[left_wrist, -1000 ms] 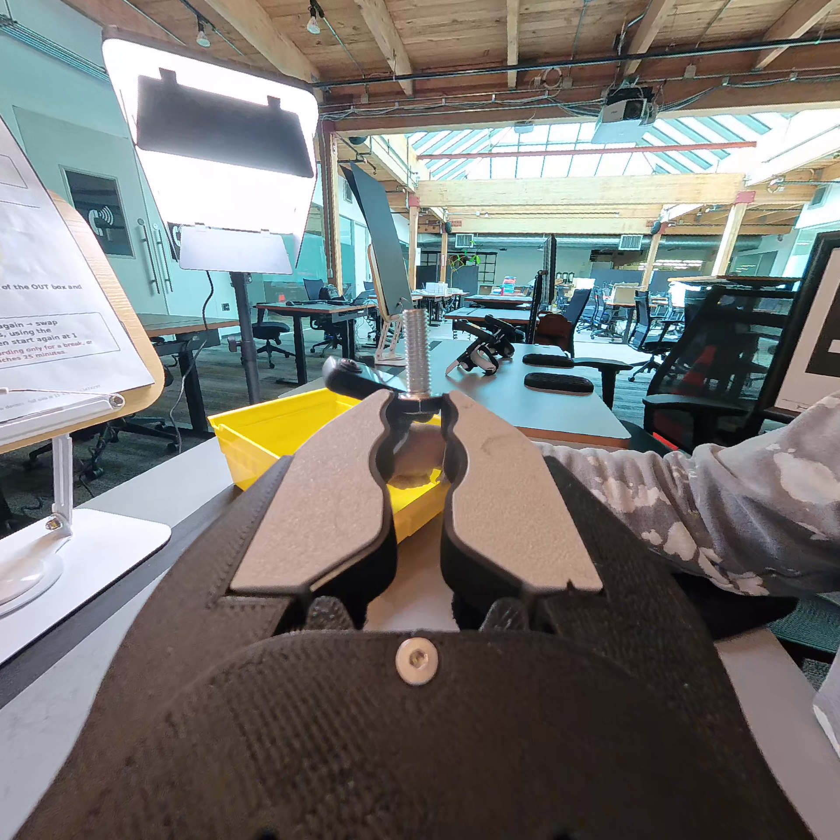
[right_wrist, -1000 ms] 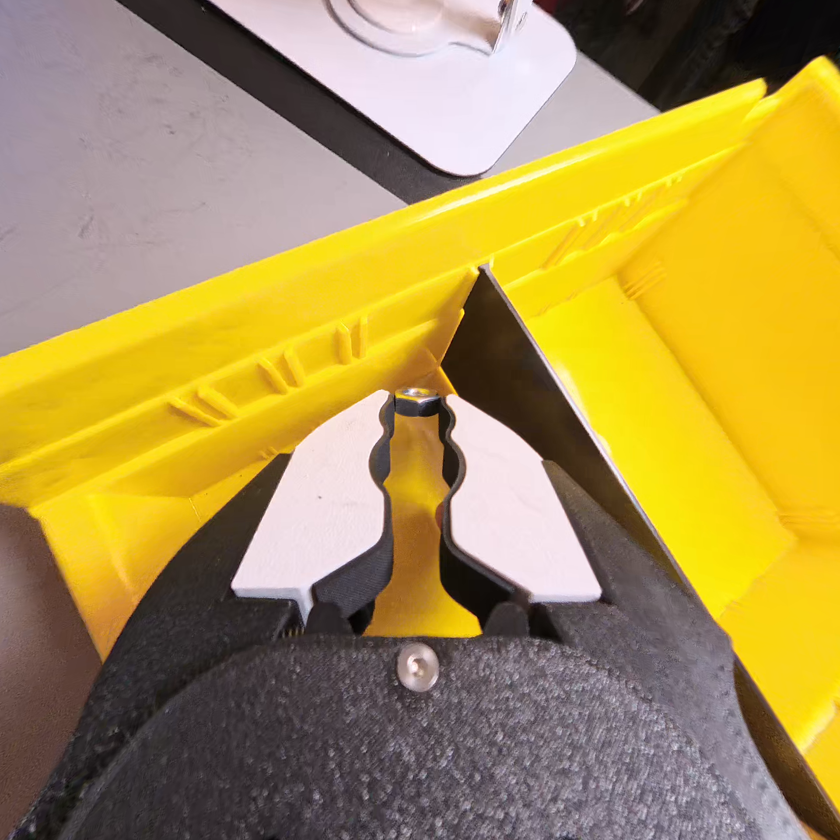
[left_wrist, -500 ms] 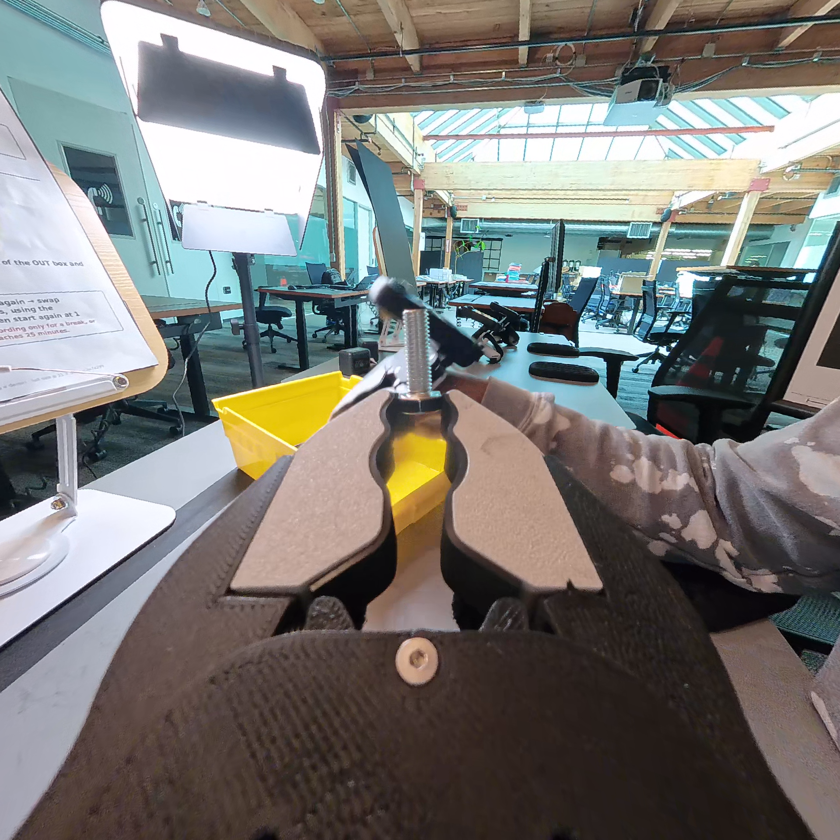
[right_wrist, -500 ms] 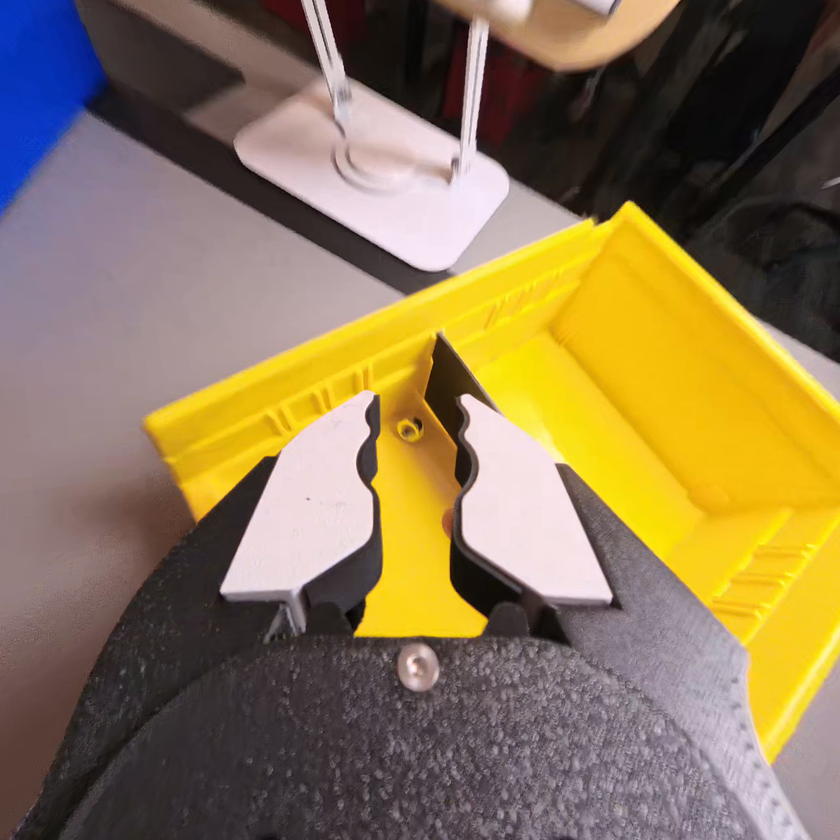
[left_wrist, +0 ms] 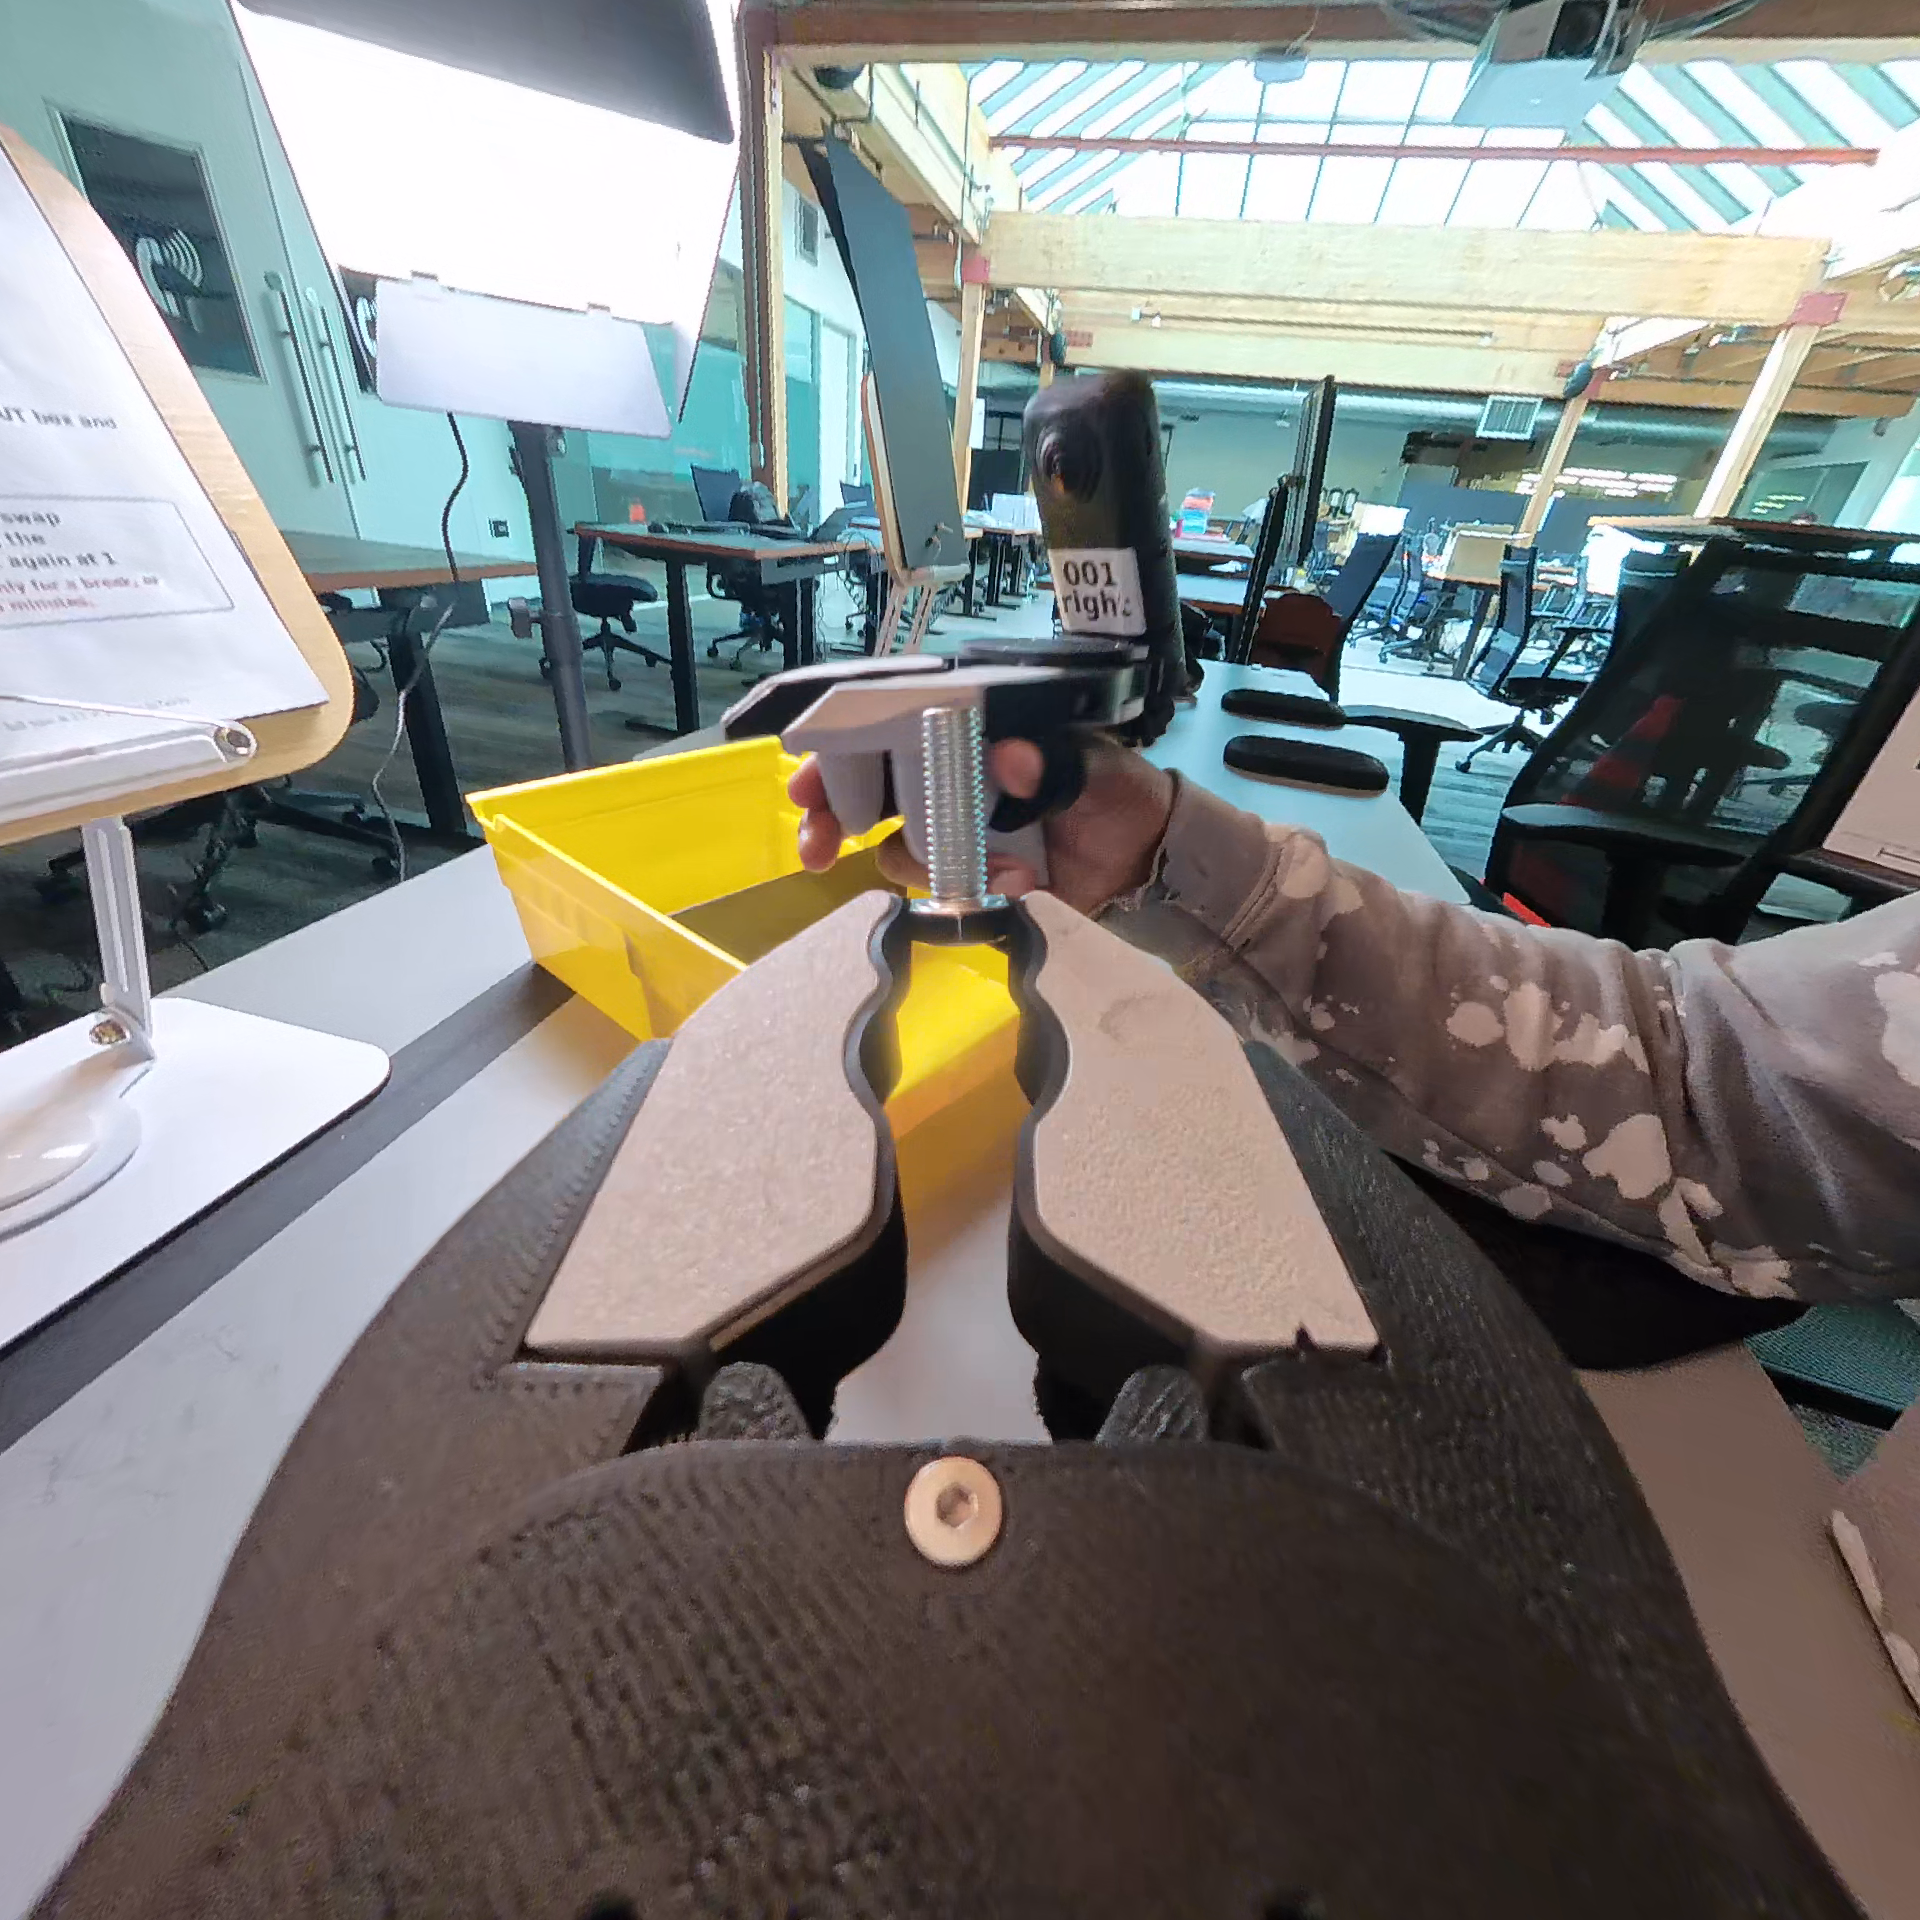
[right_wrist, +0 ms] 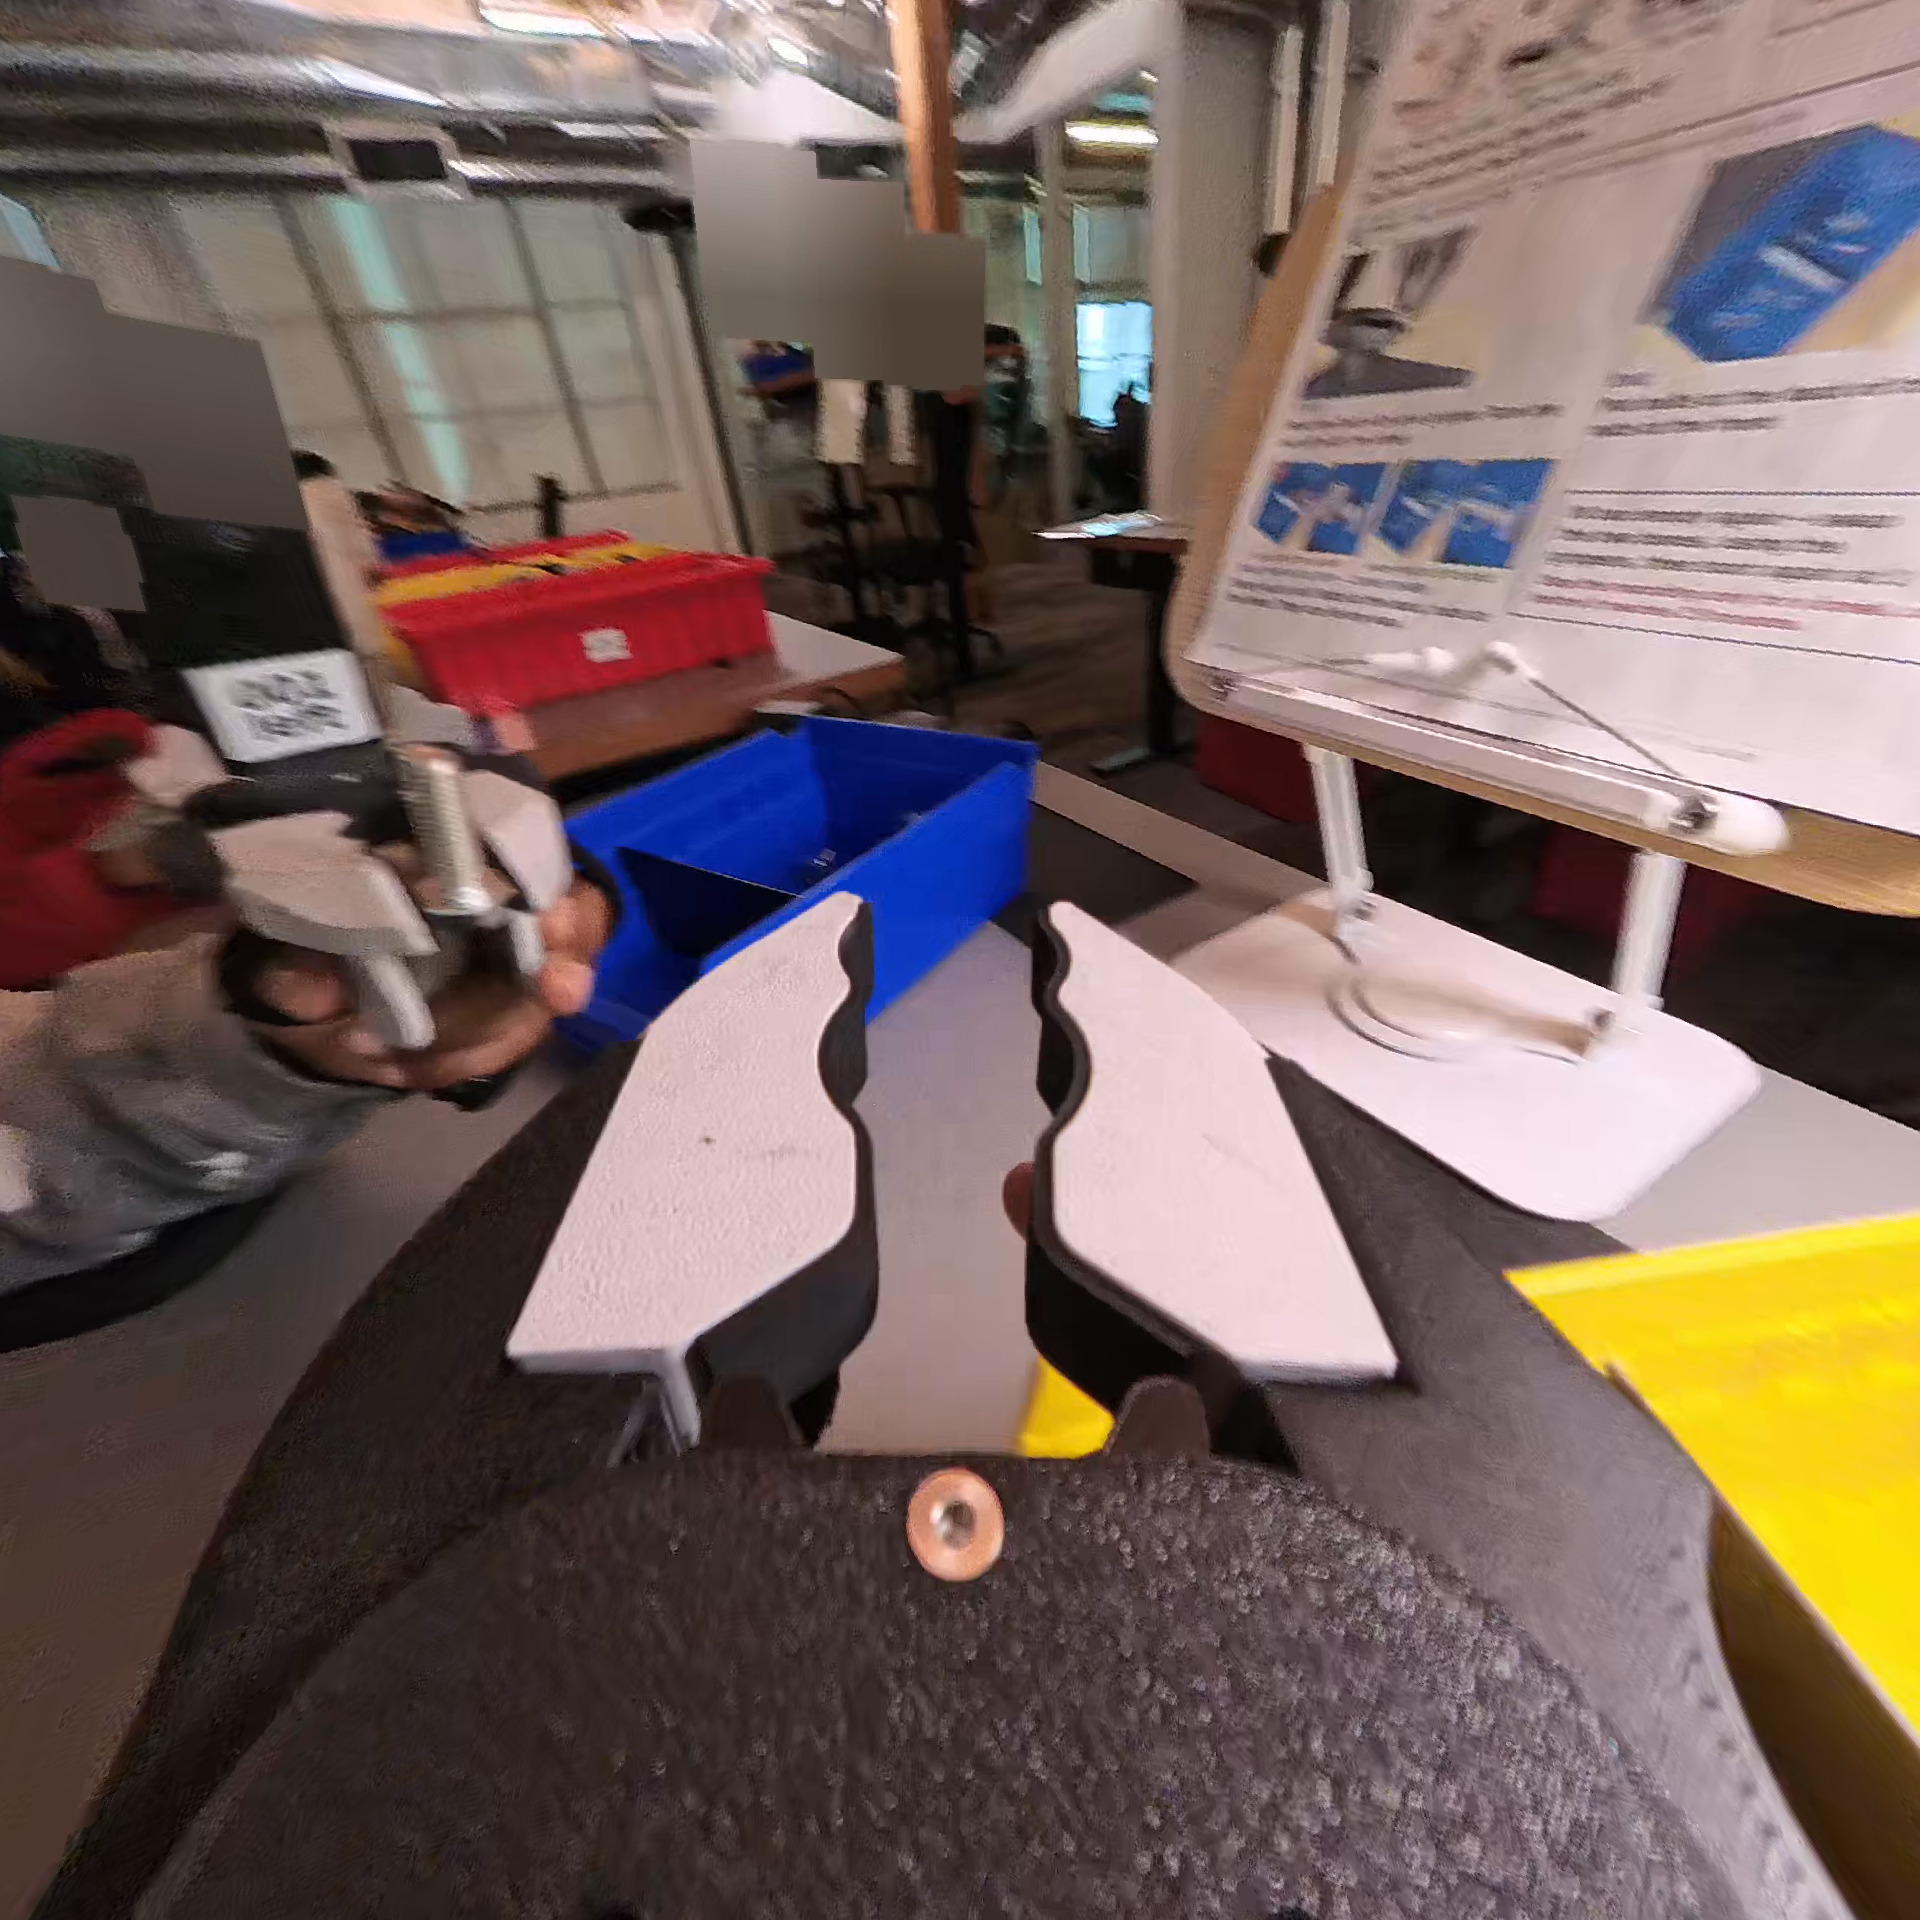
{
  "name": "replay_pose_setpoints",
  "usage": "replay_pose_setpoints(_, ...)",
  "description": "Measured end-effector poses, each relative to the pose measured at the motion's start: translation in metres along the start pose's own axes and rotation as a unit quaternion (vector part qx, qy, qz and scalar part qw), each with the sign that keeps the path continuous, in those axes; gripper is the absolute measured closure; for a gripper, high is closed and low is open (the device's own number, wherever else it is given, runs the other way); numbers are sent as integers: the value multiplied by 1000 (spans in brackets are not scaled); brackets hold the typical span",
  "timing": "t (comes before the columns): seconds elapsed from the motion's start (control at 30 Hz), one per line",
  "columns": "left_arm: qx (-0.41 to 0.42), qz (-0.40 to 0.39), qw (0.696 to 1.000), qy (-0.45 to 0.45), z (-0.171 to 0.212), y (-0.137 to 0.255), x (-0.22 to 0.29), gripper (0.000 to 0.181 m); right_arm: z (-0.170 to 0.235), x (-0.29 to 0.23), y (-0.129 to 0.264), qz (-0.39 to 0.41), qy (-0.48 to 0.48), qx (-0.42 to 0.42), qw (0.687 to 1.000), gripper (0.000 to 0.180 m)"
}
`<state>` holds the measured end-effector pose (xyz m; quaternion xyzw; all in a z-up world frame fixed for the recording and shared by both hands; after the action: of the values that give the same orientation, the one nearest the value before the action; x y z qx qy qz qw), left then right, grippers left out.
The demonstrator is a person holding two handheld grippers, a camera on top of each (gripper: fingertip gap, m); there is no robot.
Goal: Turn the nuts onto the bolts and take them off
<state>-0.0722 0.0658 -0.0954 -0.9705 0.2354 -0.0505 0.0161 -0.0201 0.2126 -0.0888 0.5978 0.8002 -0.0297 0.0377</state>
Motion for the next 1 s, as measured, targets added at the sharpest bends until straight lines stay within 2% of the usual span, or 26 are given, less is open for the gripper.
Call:
replay_pose_setpoints(0.1, -19, 2, 1000, 1, 6, -3, -1, 162, -5, -35, -10, -108, -13, 10, 994, 148)
replay_pose_setpoints(0.2, -40, 10, 999, 1, 13, -5, 0, 162, -2, -67, -17, -186, 3, -17, 982, 147)
replay_pose_setpoints(0.53, -123, 55, 990, -42, 34, -9, 11, 162, 18, -92, -18, -227, 73, -108, 965, 166)
replay_pose_setpoints(0.77, -120, 56, 990, -49, 34, -11, 13, 162, 19, -92, -14, -223, 85, -133, 962, 169)
replay_pose_setpoints(0.87, -91, 20, 994, -55, 28, -10, 6, 162, 13, -88, -14, -194, 100, -131, 967, 170)
replay_pose_setpoints(0.93, -67, -15, 996, -64, 20, -4, -3, 160, 3, -69, -10, -130, 126, -129, 975, 170)
replay_pose_setpoints(1.0, -59, -33, 995, -68, 13, 3, -12, 162, -10, -30, -2, -22, 149, -133, 980, 170)
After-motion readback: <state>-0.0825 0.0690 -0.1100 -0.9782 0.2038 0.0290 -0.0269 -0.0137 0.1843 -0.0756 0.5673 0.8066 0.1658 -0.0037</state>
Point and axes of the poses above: each gripper's, where its closed fingertips meet, y back along the fingers, z out of its underside, x = y × z across the jaws, the point moved 4 cm from there along y, back along the fingers, and after that the axes turned 4 degrees about -z, right-handed, at the moved point
